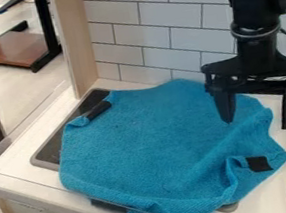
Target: Fold to cloth from left to right
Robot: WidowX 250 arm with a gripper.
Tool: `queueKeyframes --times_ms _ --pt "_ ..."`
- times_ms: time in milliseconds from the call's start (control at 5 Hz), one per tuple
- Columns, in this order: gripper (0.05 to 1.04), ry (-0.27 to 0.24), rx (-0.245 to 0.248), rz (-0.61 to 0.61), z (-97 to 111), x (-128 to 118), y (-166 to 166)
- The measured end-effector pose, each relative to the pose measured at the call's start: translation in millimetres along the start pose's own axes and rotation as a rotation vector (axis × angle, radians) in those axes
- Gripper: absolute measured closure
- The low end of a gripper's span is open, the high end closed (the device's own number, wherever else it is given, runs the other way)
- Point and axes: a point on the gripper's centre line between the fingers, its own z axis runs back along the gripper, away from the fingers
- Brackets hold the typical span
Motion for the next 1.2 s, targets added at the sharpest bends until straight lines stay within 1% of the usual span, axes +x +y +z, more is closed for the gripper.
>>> queueKeyframes --times_ms 200,400,600,800,1000,1200 --pt "0.084 0.024 0.013 0.01 -7 -4 5" --pt "0.084 0.025 0.034 0.072 -3 0 27" --pt "0.084 0.001 0.064 0.165 2 10 61" --pt "0.084 -0.031 0.086 0.244 12 18 94" --pt "0.084 -0.016 0.107 0.318 20 17 138" --pt "0.084 0.008 0.143 0.338 25 12 185"
